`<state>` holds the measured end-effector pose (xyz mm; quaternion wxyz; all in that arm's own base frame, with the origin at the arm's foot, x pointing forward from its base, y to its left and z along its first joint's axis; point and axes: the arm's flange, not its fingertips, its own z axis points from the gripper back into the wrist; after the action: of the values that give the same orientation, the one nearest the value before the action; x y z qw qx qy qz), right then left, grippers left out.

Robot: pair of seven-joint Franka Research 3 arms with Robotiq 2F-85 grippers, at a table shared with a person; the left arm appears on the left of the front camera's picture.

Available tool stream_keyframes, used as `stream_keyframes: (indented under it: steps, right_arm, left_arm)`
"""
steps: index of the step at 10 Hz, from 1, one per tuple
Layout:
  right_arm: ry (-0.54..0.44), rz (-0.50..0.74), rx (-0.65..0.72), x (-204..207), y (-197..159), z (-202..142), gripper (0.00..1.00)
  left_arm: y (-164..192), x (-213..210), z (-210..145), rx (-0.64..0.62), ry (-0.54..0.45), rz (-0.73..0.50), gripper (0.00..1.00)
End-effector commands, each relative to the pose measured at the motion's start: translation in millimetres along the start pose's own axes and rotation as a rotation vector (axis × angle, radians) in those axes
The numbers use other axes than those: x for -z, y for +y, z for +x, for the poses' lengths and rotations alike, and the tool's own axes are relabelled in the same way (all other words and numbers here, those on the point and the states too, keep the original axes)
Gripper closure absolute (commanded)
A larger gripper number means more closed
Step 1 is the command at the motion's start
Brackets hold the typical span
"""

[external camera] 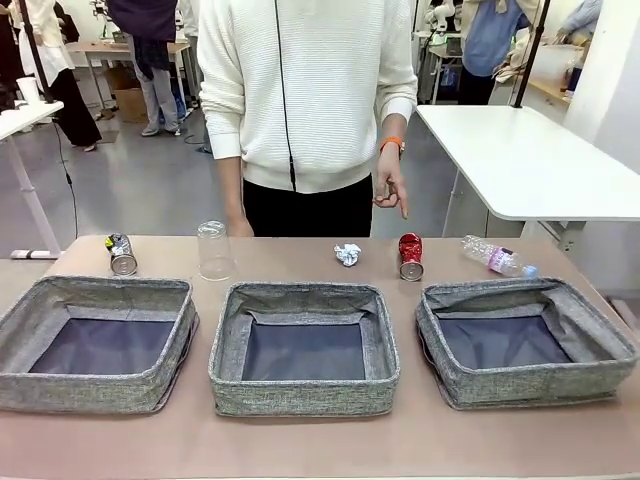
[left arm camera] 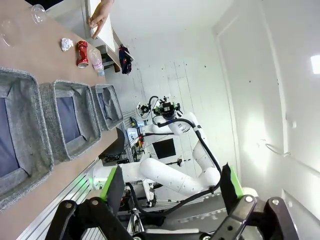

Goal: Sort the waste into the appropriate baskets.
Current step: Pick up the waste item pointed out by the person.

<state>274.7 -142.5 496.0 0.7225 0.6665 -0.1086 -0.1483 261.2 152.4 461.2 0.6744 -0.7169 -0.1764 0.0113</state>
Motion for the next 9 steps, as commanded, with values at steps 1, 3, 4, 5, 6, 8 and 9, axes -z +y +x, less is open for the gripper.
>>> stream_keyframes:
  steps: [1,3,4,5,6,8,9]
  right_arm:
    - [-0.001,0.025,-0.025,0.6,3.3,2.9,0.00]
    - [-0.001,0.025,-0.025,0.6,3.3,2.9,0.00]
    - [-0.001,0.025,-0.025,0.6,3.3,2.9,0.00]
    - [-0.001,0.025,-0.025,0.6,3.3,2.9,0.00]
    - [-0.001,0.025,-0.025,0.6,3.3,2.9,0.00]
    - [0.003,0.006,0.001,-0.2,0.1,-0.5,0.00]
    - [-0.024,-0.176,-0.010,32.7,5.5,9.3,0.00]
  left_arm:
    - [-1.6,0.5,0.3,0.024,-0.006,-0.021,0.00]
    - [-1.6,0.5,0.3,0.024,-0.006,-0.021,0.00]
    - [-1.6,0.5,0.3,0.024,-0.006,-0.021,0.00]
    - [-1.6,0.5,0.3,0.024,-0.006,-0.021,0.00]
    - [-1.6,0.5,0.3,0.024,-0.006,-0.021,0.00]
    - [-1.6,0.5,0.3,0.024,-0.006,-0.021,0.00]
    - [-1.6,0.5,0.3,0.024,-0.006,-0.021,0.00]
